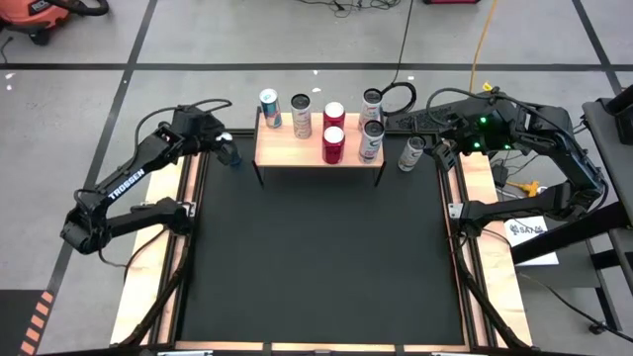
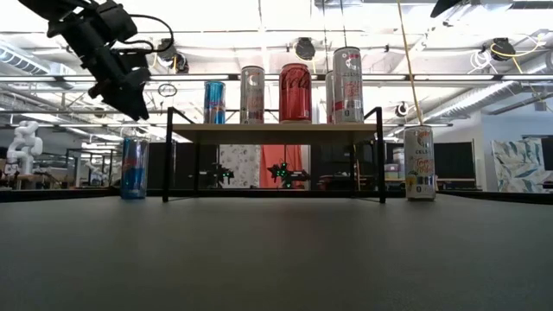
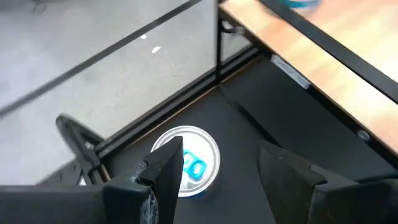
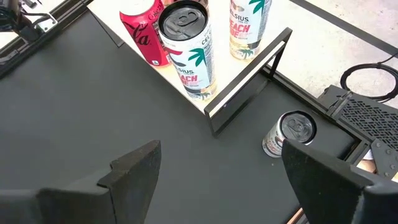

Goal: Place canned beverage on shelf
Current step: Put the blue soda can on the shelf aligned with the other blue soda can

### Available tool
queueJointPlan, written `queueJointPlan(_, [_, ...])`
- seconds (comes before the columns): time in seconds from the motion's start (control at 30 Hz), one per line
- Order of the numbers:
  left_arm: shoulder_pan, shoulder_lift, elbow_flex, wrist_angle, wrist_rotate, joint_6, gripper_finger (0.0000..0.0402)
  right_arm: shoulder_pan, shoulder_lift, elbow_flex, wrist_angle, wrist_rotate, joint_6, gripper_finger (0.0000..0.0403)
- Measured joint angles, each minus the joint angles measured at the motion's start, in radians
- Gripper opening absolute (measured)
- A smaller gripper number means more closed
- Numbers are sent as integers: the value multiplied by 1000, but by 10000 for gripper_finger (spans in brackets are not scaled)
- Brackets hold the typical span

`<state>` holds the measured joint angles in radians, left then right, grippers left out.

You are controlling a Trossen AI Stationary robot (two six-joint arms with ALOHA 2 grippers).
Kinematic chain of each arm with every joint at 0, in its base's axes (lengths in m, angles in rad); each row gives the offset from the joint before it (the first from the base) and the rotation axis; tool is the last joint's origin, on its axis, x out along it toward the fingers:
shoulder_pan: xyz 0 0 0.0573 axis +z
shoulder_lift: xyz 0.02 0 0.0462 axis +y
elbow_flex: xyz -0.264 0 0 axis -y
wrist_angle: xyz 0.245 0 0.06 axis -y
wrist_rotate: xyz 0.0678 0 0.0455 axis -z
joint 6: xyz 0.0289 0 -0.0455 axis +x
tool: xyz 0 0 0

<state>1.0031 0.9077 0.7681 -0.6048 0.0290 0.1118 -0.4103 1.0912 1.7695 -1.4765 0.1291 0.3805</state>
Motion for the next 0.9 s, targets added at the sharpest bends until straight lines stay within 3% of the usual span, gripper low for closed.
queueJointPlan(0.27, [0,0,0,10,-13,-55,200,0,0,0,0,0,0,318])
queueJointPlan(0.43, [7,-5,-13,30,-82,-89,200,0,0,0,1,0,0,318])
queueJointPlan(0.7, [5,-72,-156,148,-30,-120,200,0,0,0,1,0,0,318])
queueJointPlan(0.9, [-1,-111,-160,153,-29,-102,200,0,0,0,1,0,0,318])
